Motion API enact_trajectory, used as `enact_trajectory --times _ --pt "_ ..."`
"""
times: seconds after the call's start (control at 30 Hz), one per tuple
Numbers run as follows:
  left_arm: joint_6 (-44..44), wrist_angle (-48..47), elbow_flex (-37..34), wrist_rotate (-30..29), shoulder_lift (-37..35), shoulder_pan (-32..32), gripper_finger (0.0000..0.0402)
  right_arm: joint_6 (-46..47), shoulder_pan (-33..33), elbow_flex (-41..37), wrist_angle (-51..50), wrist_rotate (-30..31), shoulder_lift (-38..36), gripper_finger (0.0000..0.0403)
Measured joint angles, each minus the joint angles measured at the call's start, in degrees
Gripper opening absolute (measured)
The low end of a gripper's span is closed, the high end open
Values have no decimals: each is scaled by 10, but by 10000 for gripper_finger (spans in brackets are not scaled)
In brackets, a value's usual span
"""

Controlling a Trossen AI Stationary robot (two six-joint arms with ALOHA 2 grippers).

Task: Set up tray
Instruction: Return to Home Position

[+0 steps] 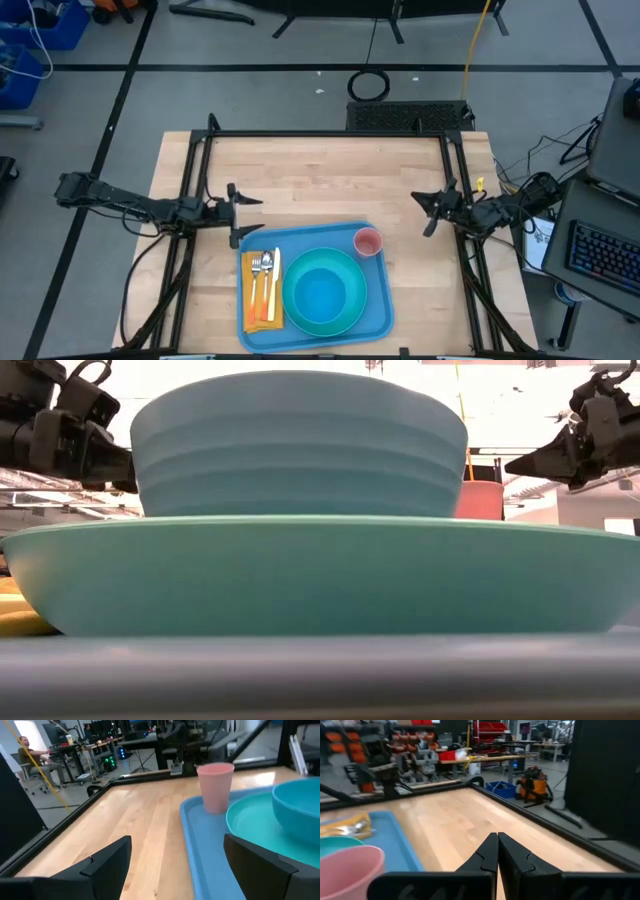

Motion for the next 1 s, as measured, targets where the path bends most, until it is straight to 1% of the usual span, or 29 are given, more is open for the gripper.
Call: enact_trajectory --times 0.17,0.4,0.73,1.0 --pt "-25 13 0 0 0 0 315 -3 0 -2 53 0 0 0" --pt "-26 13 0 0 0 0 310 -4 0 -5 134 -1 0 0" --pt "-26 13 0 2 0 0 321 -4 0 -4 139 -1 0 0" --pt "-26 13 0 2 0 0 313 -4 0 -3 141 -1 0 0"
